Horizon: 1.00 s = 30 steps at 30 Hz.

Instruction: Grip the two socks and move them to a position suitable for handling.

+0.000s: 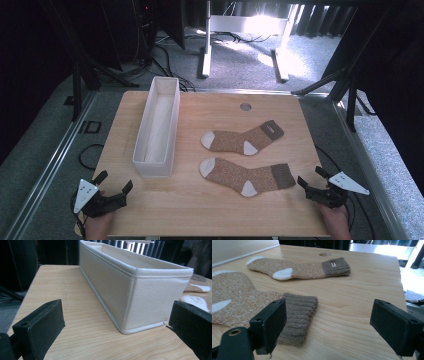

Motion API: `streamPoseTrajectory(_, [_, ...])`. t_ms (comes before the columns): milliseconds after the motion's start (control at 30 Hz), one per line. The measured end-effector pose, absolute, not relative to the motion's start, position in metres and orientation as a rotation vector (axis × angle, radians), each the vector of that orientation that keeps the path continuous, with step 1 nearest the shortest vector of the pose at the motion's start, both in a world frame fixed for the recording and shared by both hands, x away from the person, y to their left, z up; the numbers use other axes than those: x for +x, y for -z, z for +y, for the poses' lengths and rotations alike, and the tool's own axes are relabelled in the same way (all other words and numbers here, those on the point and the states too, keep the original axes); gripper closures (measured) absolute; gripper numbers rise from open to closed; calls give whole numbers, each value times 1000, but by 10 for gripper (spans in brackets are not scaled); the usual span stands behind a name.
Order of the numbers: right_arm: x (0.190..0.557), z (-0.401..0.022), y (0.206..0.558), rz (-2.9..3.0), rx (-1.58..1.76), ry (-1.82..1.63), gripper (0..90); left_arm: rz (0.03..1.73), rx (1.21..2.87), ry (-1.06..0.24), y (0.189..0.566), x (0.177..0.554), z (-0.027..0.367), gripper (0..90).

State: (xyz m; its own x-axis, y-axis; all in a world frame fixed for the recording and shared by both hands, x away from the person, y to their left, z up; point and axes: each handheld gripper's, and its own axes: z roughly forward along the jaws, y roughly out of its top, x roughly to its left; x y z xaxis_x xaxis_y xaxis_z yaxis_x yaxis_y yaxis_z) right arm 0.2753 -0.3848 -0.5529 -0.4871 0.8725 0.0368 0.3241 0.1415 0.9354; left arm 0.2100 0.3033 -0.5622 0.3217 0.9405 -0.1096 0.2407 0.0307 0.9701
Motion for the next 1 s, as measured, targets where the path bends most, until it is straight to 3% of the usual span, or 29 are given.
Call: streamPoseTrajectory(1000, [276, -365, 528, 2014, 1123, -1443, 120, 1064, 1558, -624, 535, 215, 277, 4])
